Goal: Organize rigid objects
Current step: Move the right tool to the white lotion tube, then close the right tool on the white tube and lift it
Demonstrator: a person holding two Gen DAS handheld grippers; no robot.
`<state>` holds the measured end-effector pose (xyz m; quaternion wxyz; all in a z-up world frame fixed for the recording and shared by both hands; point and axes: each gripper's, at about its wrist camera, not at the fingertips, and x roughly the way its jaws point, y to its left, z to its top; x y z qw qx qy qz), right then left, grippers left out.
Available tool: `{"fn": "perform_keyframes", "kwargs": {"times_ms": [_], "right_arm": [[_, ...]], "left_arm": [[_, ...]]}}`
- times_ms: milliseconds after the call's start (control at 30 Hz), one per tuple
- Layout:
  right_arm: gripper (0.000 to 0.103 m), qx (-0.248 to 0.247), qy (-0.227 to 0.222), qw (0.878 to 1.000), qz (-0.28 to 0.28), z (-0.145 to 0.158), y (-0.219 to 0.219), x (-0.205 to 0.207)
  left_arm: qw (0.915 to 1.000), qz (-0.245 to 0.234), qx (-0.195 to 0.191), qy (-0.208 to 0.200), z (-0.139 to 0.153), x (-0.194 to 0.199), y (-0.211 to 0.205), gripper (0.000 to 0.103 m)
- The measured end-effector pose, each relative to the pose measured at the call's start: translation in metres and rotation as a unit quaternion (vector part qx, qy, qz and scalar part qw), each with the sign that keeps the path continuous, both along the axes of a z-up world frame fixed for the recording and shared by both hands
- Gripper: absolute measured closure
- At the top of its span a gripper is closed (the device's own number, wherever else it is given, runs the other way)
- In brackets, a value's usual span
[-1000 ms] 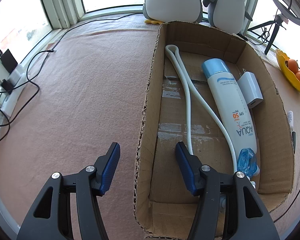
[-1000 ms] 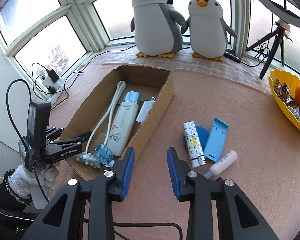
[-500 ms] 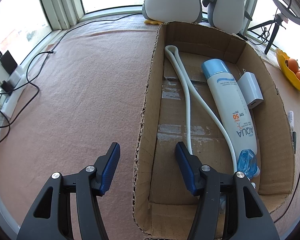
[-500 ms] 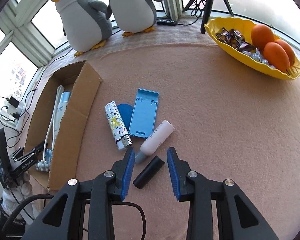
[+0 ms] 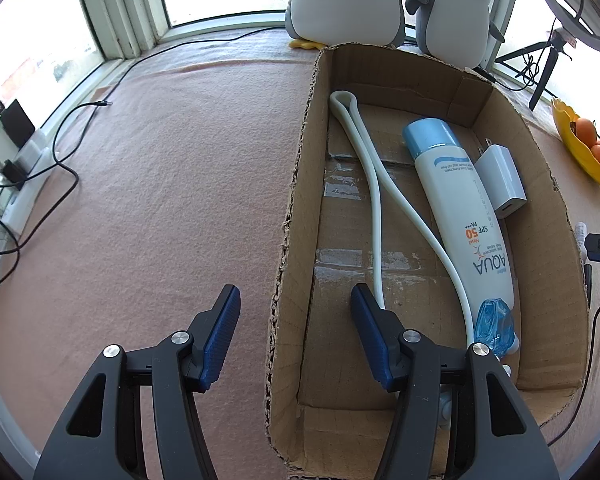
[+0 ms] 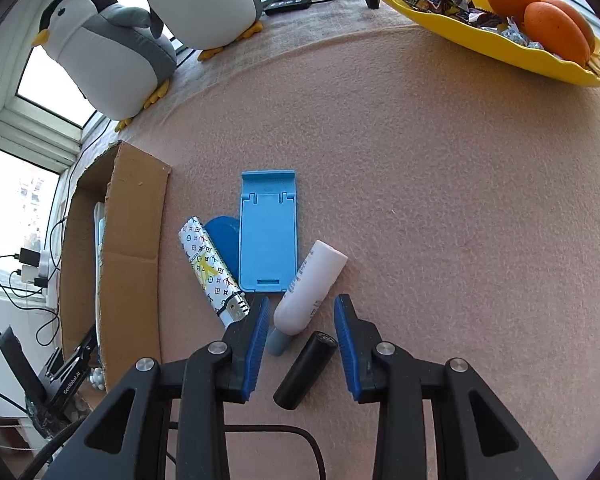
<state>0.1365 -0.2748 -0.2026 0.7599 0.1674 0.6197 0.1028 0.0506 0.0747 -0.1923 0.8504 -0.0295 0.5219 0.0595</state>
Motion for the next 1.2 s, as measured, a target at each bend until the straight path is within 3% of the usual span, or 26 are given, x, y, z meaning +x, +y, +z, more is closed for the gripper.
{"fn": "perform_keyframes", "kwargs": {"times_ms": [167,400,700,900,1200], "right_arm": [[0.073,-0.004,0.002,1.0,0.005,-0.003,0.006,0.004],[0.073,-0.071,-0.008,0.997,0.036,-0.003,0.021,0.007],[0.073,-0.103,-0.005,0.994,0.047,-0.006,0.012,0.008],[0.084,-0.106,-0.008,0.993,0.047,-0.006,0.008,0.008],[0.085,-0.075,-0.014,0.997,0.028,-0.005,-0.004,0.003]], "left_arm": [[1.0,0.0,0.0,0.0,0.0,0.0,0.0,0.045],[1.0,0.001,-0.002,0.0,0.0,0.0,0.0,0.045],[1.0,0.001,-0.002,0.0,0.0,0.0,0.0,0.045],[1.0,0.001,-0.001,0.0,0.0,0.0,0.0,0.045],[1.0,0.001,-0.001,0.0,0.0,0.0,0.0,0.045]]}}
